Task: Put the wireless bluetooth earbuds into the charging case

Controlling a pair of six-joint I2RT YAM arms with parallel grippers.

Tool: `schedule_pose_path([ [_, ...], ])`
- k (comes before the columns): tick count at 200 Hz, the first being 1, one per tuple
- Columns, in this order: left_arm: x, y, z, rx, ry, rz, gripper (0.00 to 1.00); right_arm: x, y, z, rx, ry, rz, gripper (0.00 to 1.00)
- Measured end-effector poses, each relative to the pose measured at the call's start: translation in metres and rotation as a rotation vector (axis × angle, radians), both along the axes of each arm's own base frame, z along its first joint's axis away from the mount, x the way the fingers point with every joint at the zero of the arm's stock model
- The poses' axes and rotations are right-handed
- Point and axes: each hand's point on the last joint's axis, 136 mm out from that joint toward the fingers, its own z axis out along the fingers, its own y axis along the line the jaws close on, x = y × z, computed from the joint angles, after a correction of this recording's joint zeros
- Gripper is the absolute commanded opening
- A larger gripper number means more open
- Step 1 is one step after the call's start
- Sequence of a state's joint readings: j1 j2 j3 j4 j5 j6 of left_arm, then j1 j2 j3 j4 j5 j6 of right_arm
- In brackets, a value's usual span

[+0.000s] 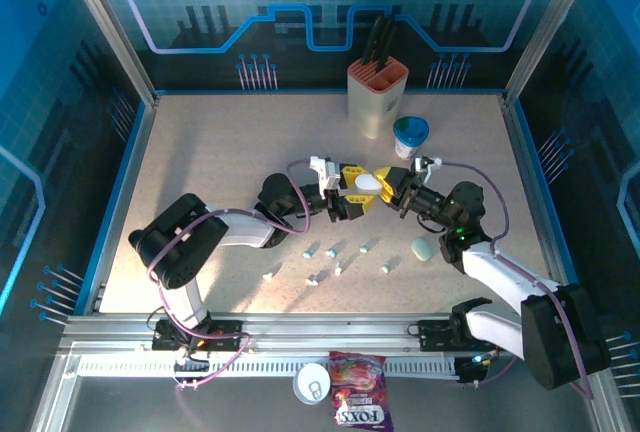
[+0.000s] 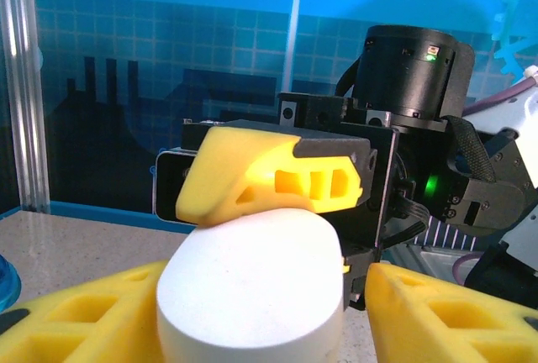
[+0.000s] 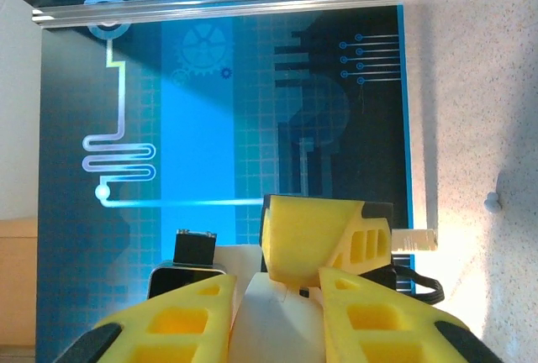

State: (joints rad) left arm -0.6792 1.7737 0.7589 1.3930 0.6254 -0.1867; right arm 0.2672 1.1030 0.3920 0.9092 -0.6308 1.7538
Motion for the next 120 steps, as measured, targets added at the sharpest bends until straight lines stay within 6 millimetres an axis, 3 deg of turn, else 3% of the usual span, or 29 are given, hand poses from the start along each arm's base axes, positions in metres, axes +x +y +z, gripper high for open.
schedule_pose_path([
  [31, 0.0002, -0.0015, -0.0004, -0.001, -0.003, -0.003, 0.65, 0.0010, -0.0007, 0.0001, 0.001, 0.000, -0.007, 0.23],
  [58, 0.0008, -0.0022, -0.0008, -0.001, -0.003, -0.002, 0.59, 0.0016, -0.0012, 0.0000, 0.002, 0.001, -0.011, 0.23],
  [92, 0.0020, -0.0026, 0.0001, -0.005, -0.005, 0.001, 0.65, 0.0013, -0.0020, 0.0017, 0.004, -0.005, -0.015, 0.24],
  [120, 0.0018, -0.0030, -0.0002, -0.008, -0.009, 0.000, 0.61, 0.0015, -0.0024, 0.0019, 0.004, -0.005, -0.017, 0.24],
])
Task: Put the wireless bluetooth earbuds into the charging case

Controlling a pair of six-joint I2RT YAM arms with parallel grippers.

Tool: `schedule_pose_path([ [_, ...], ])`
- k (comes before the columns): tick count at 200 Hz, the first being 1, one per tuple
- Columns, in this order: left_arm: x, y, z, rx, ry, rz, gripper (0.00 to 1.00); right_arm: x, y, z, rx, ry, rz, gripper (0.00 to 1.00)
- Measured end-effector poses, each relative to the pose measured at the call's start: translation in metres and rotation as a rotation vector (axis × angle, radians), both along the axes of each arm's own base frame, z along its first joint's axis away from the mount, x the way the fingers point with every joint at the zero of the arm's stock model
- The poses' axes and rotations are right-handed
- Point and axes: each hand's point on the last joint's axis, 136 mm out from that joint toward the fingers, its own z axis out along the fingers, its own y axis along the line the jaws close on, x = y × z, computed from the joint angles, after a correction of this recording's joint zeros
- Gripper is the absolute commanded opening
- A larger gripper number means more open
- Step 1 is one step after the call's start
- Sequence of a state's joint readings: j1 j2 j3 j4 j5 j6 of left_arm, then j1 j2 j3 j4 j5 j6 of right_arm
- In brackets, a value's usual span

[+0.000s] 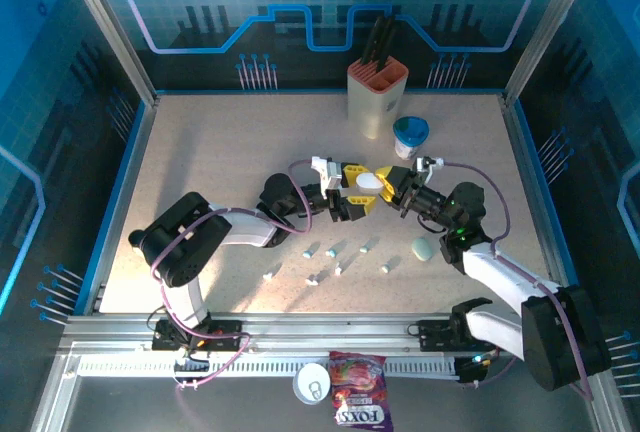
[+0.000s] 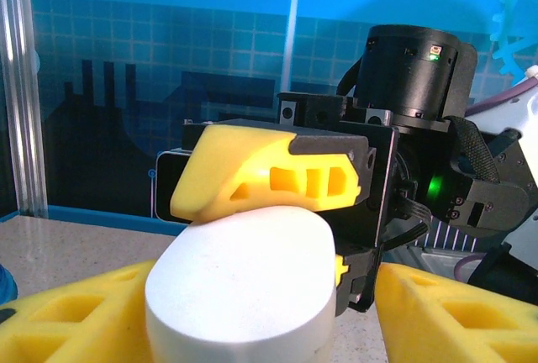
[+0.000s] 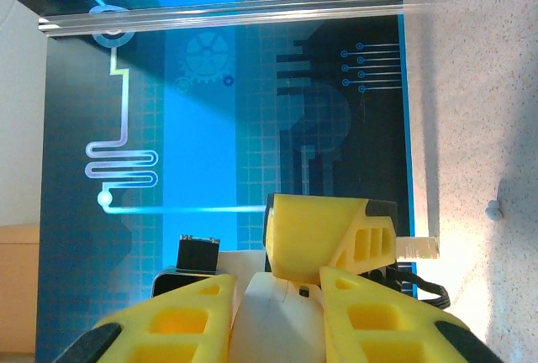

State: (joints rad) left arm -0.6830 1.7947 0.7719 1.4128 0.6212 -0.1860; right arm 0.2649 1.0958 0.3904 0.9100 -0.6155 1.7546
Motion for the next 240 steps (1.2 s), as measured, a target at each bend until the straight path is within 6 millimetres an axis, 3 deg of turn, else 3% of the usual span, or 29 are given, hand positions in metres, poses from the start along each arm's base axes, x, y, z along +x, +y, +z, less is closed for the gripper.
schedule_pose_path([
  [61, 0.004, 0.000, 0.002, -0.012, 0.002, 0.016, 0.34, -0.001, -0.002, 0.003, 0.002, -0.009, -0.003, 0.26],
  [85, 0.004, 0.000, 0.002, -0.012, 0.003, 0.016, 0.33, -0.001, -0.001, 0.002, -0.002, -0.009, -0.001, 0.42],
  [111, 0.003, -0.001, 0.000, -0.004, 0.000, 0.011, 0.34, -0.005, -0.001, 0.004, -0.016, -0.024, 0.005, 0.49],
  [149, 0.003, -0.001, -0.001, 0.001, -0.005, 0.013, 0.34, -0.015, -0.001, 0.004, -0.047, -0.039, 0.022, 0.51],
  [169, 0.003, -0.002, -0.002, 0.005, -0.002, 0.013, 0.34, -0.019, -0.001, 0.003, -0.062, -0.036, 0.032, 0.50],
  [217, 0.003, -0.002, -0.004, 0.013, -0.017, 0.015, 0.37, -0.021, -0.002, -0.005, -0.088, -0.010, 0.033, 0.26],
  [240, 0.003, -0.002, -0.004, 0.016, -0.026, 0.016, 0.64, -0.021, -0.002, -0.006, -0.088, -0.005, 0.033, 0.23],
])
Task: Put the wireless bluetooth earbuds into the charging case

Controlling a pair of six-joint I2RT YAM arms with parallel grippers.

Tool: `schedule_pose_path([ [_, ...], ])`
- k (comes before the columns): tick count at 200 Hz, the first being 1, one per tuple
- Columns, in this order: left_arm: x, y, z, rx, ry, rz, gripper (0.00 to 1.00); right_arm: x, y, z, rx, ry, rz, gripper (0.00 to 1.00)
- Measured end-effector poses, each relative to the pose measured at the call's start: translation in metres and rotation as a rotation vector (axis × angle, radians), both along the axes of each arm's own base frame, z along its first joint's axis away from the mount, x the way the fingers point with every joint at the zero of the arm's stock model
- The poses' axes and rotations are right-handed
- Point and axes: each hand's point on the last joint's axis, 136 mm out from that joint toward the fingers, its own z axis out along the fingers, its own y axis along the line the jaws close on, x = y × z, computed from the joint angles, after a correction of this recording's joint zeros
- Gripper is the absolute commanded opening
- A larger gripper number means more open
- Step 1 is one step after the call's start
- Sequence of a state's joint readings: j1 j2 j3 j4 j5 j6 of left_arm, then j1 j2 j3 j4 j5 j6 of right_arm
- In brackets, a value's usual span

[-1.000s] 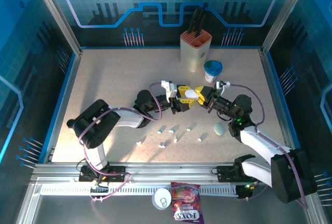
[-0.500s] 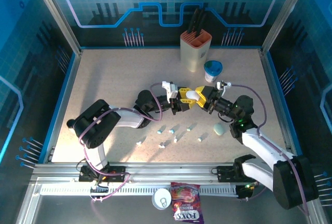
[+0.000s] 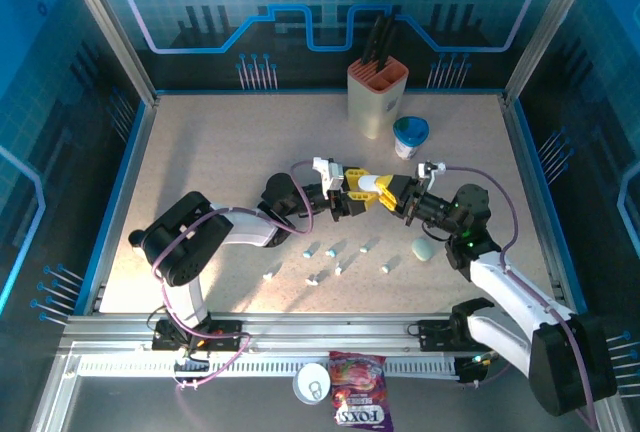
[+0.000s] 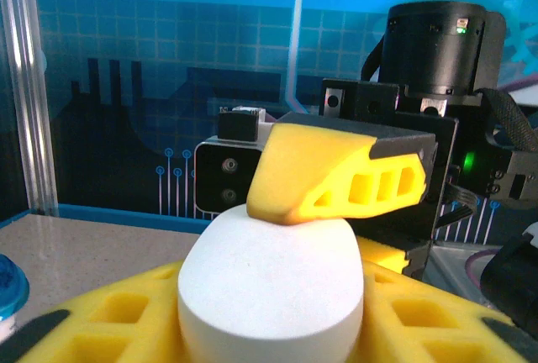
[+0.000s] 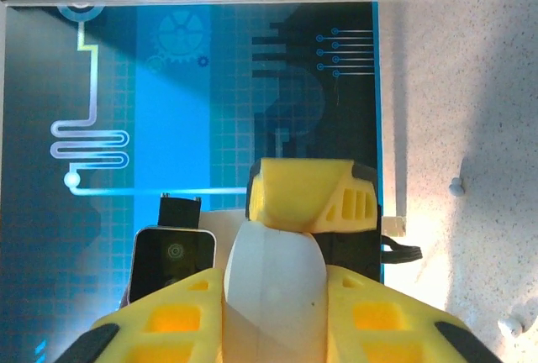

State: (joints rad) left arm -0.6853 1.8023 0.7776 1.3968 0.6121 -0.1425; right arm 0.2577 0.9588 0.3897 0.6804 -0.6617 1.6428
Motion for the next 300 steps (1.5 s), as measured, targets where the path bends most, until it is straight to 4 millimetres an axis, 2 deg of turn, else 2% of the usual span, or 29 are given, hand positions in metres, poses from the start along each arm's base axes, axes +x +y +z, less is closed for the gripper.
schedule_pose_path([
  [12, -0.001, 0.000, -0.001, 0.004, 0.000, -0.005, 0.71, 0.000, 0.000, 0.001, 0.001, -0.005, 0.000, 0.22],
  [29, -0.001, -0.001, -0.002, 0.007, 0.004, -0.007, 0.72, 0.000, 0.000, 0.005, 0.007, -0.019, 0.000, 0.21],
  [58, -0.001, -0.001, -0.002, 0.005, 0.013, -0.008, 0.63, 0.000, -0.001, 0.010, 0.016, -0.043, -0.004, 0.21],
  [118, 0.001, 0.000, -0.002, 0.001, 0.031, -0.004, 0.61, -0.001, -0.001, 0.010, 0.019, -0.043, -0.003, 0.21],
  [127, 0.001, 0.000, -0.002, -0.001, 0.040, -0.006, 0.56, -0.001, -0.001, 0.010, 0.019, -0.043, -0.003, 0.21],
  [149, 0.001, 0.000, -0.002, -0.002, 0.049, -0.008, 0.50, -0.001, -0.001, 0.010, 0.021, -0.039, -0.003, 0.21],
  [190, 0.002, -0.003, -0.001, -0.004, 0.045, -0.013, 0.54, -0.001, -0.001, 0.012, 0.025, -0.049, -0.003, 0.21],
  [256, 0.003, -0.005, 0.003, -0.011, 0.052, -0.028, 0.53, 0.000, -0.001, 0.010, 0.025, -0.049, -0.003, 0.22],
  [300, 0.001, -0.006, 0.002, -0.009, 0.060, -0.038, 0.44, 0.001, -0.001, 0.007, 0.025, -0.045, -0.006, 0.21],
])
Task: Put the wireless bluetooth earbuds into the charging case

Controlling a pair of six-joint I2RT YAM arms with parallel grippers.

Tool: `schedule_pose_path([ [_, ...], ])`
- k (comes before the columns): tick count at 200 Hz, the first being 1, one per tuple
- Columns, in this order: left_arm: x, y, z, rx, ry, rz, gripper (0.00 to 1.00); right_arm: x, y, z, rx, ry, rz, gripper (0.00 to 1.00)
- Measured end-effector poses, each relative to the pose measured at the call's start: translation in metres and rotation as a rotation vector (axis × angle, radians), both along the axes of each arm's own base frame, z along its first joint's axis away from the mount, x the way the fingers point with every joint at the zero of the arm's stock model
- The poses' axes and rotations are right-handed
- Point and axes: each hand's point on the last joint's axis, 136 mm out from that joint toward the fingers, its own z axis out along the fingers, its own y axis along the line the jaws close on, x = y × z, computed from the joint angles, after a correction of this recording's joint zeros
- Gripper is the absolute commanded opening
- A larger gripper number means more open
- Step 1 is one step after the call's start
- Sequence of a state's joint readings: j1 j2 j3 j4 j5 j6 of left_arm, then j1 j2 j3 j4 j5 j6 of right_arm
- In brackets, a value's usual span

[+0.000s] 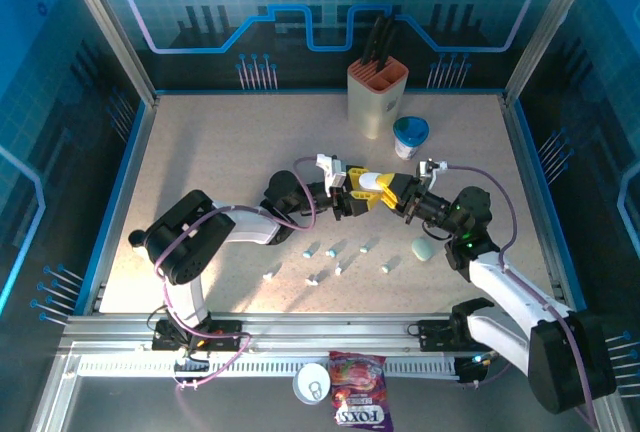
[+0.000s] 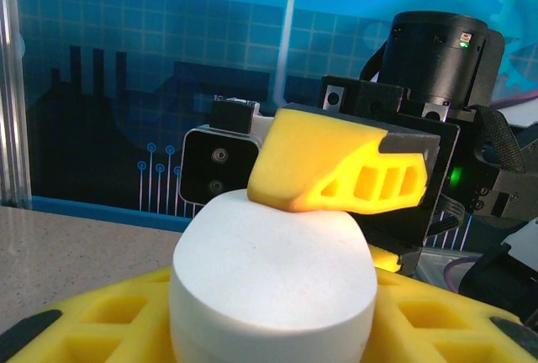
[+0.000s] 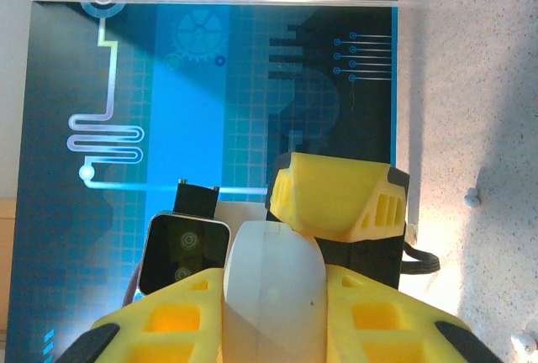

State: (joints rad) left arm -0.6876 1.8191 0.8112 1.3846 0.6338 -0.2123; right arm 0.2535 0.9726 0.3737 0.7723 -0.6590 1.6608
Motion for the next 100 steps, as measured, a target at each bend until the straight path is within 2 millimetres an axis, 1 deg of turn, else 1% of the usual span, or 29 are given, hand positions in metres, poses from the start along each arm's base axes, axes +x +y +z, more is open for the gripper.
schedule_pose_path([
  [18, 0.0000, 0.0001, 0.0001, 0.000, -0.001, 0.000, 0.39, 0.0001, -0.0002, 0.0010, 0.005, 0.000, 0.000, 0.23],
  [30, 0.0001, 0.0001, 0.0001, 0.000, -0.001, 0.001, 0.39, 0.0002, -0.0004, 0.0012, 0.006, 0.001, -0.001, 0.27],
  [47, 0.0000, 0.0001, 0.0001, 0.000, -0.001, 0.000, 0.39, 0.0002, -0.0004, 0.0012, 0.007, 0.002, -0.001, 0.30],
  [53, 0.0000, 0.0000, 0.0001, 0.000, -0.001, 0.000, 0.39, 0.0002, -0.0004, 0.0012, 0.007, 0.003, -0.001, 0.36],
  [63, -0.0001, 0.0000, 0.0000, 0.000, -0.001, 0.000, 0.37, 0.0002, -0.0004, 0.0011, 0.009, 0.007, 0.000, 0.51],
  [78, -0.0001, 0.0000, -0.0001, 0.001, -0.001, 0.000, 0.36, 0.0006, -0.0013, 0.0010, 0.002, -0.004, -0.002, 0.68],
  [88, 0.0000, 0.0001, -0.0003, 0.001, 0.000, 0.000, 0.36, 0.0015, -0.0027, -0.0002, -0.009, -0.012, -0.008, 0.77],
  [100, -0.0001, 0.0001, -0.0003, 0.001, 0.000, -0.001, 0.36, 0.0028, -0.0065, -0.0051, -0.045, -0.024, -0.022, 0.82],
])
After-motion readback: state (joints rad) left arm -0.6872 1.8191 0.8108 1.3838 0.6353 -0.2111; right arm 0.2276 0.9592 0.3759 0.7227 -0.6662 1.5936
